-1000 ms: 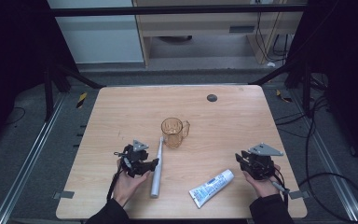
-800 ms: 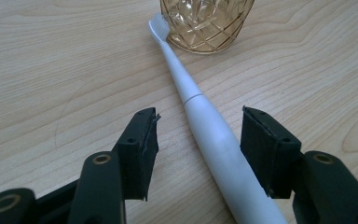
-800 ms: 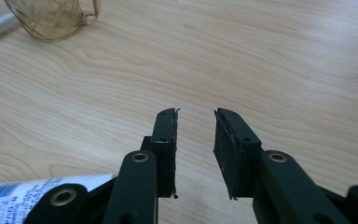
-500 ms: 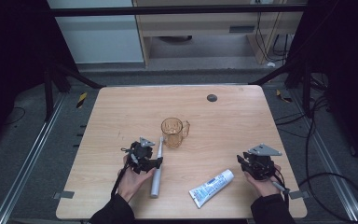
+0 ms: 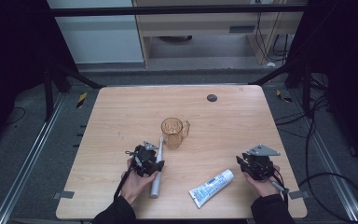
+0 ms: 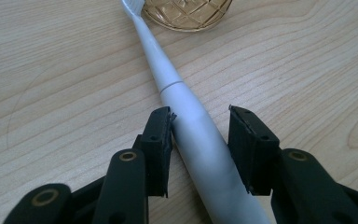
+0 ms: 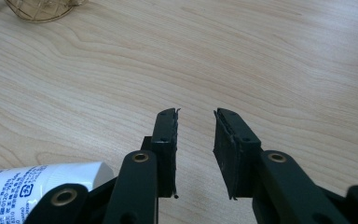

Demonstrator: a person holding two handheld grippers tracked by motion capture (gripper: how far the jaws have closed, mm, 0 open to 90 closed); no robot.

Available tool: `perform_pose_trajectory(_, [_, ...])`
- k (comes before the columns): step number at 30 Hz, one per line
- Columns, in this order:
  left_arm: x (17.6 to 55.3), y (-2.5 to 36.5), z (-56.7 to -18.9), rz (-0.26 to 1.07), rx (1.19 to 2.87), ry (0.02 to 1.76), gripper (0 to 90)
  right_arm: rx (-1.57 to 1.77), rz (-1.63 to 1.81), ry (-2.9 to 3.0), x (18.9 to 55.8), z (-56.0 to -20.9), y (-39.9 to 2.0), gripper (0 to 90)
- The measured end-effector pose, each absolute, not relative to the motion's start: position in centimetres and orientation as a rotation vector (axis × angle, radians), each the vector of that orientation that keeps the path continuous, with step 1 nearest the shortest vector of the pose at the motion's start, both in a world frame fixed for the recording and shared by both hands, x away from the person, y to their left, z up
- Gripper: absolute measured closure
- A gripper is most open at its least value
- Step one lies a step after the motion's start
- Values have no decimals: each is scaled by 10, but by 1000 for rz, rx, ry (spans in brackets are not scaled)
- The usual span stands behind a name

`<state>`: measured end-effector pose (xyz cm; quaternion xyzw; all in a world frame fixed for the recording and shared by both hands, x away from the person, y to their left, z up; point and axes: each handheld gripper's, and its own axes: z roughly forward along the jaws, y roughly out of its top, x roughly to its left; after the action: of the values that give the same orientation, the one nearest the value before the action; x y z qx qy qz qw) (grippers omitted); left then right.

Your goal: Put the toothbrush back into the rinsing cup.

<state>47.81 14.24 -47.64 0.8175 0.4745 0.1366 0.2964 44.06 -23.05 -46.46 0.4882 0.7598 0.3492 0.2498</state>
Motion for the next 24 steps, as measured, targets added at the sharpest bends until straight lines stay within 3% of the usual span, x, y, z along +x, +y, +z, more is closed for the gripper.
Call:
perform_pose_trajectory(16, [482, 146, -480, 389, 2193, 1313, 590, 1328, 951, 2070, 441, -464, -231, 691])
perform_pose_trajectory(24, [486, 163, -479, 413, 2202, 1340, 658, 1327, 953, 2074, 441, -464, -230, 693])
